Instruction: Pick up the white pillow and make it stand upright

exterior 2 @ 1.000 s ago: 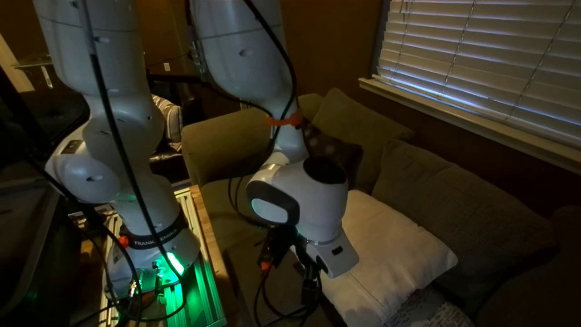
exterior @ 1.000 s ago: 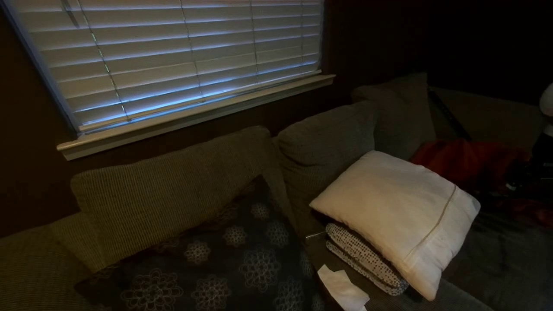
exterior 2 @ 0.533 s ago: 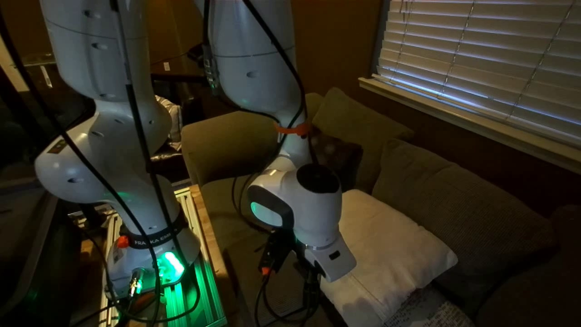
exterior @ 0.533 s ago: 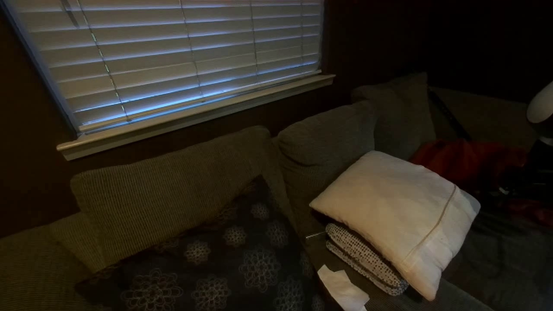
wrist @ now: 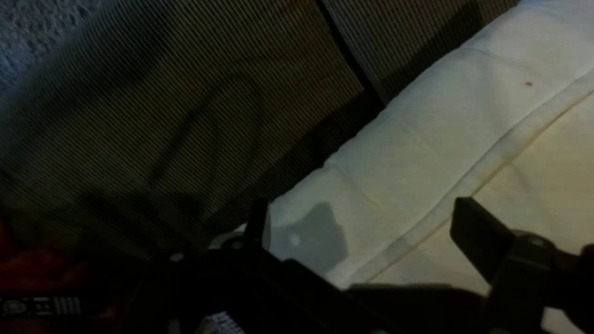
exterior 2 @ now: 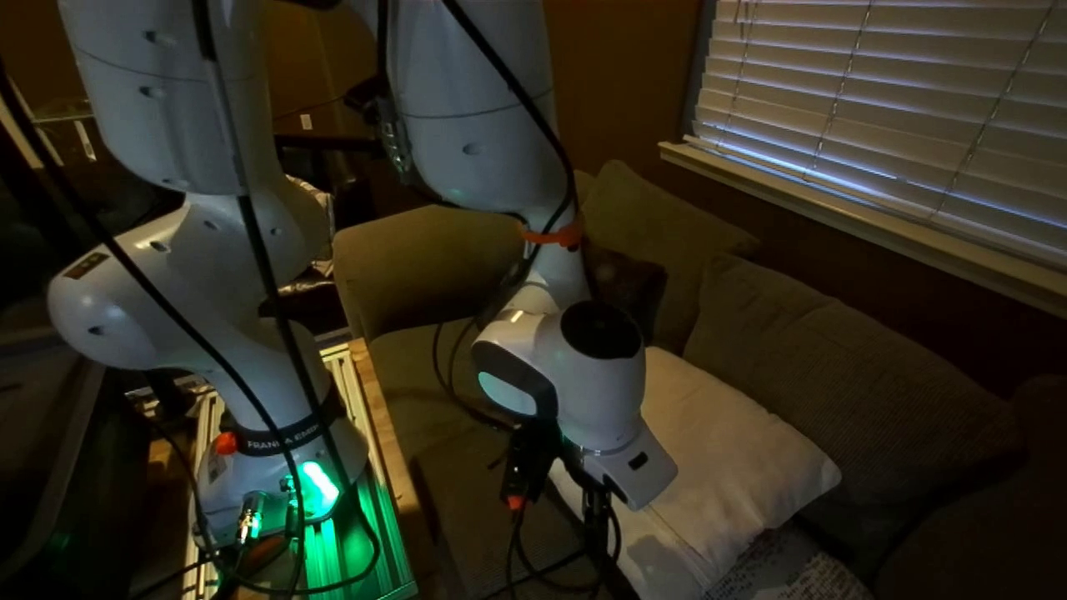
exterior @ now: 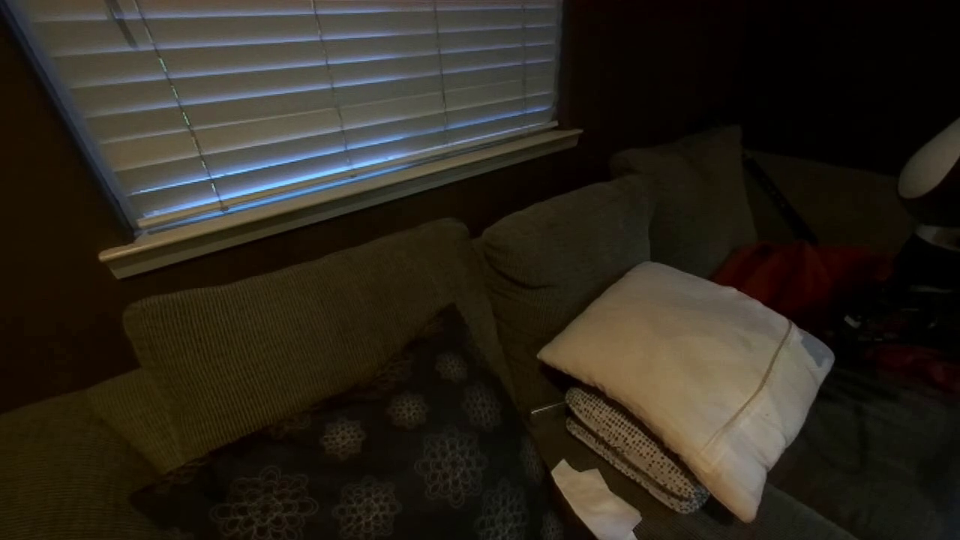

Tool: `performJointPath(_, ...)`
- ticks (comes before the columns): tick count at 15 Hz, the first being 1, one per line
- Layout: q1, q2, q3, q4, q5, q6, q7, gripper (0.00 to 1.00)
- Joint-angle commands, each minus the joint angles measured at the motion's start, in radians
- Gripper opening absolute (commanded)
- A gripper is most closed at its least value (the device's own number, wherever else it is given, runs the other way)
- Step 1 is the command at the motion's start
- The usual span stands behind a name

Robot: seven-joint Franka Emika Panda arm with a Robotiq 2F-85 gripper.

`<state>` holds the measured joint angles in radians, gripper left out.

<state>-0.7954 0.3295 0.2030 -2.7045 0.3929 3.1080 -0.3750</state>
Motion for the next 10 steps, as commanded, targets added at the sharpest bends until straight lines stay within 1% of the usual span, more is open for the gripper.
performJointPath(1, -0.252, 0.147, 0.203, 0.09, 0.005, 0.058, -0.172, 1.0)
performJointPath(2, -0.298, 0.172, 0.232, 0.1, -0.01, 0.058, -0.198, 1.0)
performJointPath(3, -0.325, 0.206, 0.237, 0.114, -0.019, 0.047, -0.208, 1.0)
performJointPath(4, -0.33, 0.225, 0.22, 0.125, -0.017, 0.011, -0.201, 1.0)
performJointPath(5, -0.357, 0.245, 0.206, 0.123, -0.131, 0.008, -0.11, 1.0)
performJointPath(6, -0.38, 0.267, 0.209, 0.128, -0.155, 0.006, -0.101, 1.0)
performJointPath(8, -0.402, 0.313, 0.186, 0.148, -0.229, 0.01, -0.056, 1.0)
performJointPath(10, -0.41, 0.349, 0.164, 0.167, -0.284, 0.014, -0.024, 1.0)
